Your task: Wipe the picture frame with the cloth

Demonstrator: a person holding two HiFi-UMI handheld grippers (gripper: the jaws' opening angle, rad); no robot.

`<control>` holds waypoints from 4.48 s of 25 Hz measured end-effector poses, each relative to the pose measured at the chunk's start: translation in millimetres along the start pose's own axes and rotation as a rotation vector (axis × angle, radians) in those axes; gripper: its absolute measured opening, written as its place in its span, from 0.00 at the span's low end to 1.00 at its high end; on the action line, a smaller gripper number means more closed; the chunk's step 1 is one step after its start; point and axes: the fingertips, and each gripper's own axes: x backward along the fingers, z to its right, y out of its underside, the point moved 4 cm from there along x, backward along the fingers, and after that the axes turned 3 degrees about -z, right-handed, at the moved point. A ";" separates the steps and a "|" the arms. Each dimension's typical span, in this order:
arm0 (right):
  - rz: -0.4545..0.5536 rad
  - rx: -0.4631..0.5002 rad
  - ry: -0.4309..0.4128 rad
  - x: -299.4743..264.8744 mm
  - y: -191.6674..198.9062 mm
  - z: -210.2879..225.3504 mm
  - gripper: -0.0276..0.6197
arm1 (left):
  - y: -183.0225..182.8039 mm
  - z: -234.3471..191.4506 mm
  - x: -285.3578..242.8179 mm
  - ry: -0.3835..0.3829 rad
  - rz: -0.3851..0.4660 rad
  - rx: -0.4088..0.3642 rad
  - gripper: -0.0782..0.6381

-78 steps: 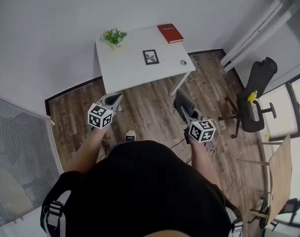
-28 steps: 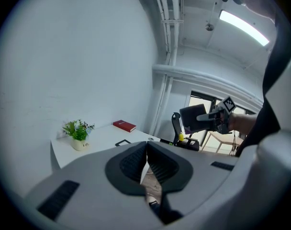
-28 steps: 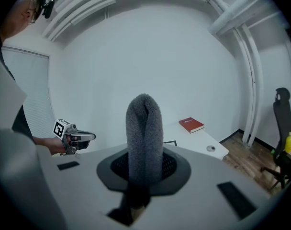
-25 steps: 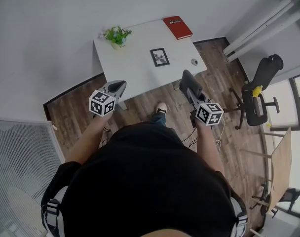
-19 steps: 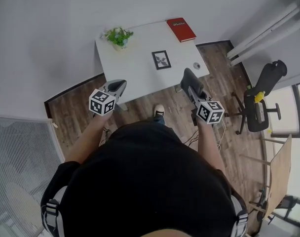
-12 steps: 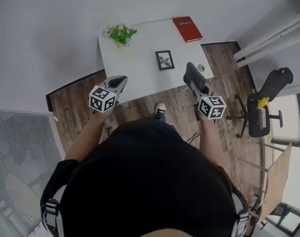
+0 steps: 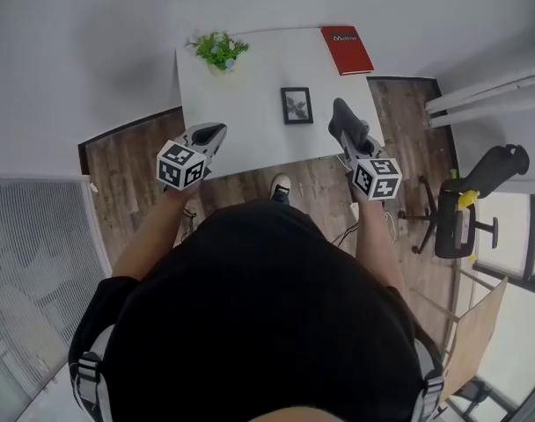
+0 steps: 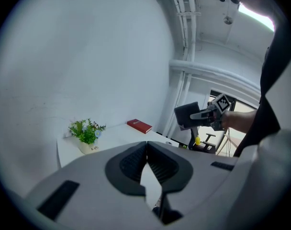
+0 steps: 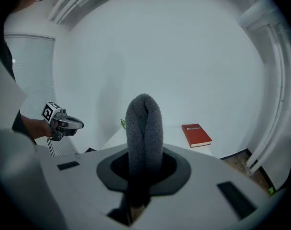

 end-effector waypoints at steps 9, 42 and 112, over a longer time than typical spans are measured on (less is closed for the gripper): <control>-0.073 0.084 -0.024 -42.7 3.2 30.7 0.11 | 8.1 0.2 -25.9 -0.029 -0.029 0.043 0.12; -0.398 0.765 -0.146 -231.8 20.6 65.7 0.11 | 32.9 -27.1 -90.3 -0.184 -0.133 0.191 0.12; -0.637 1.222 -0.228 -309.7 137.5 0.1 0.11 | 100.8 -7.9 -60.9 -0.211 -0.125 0.375 0.12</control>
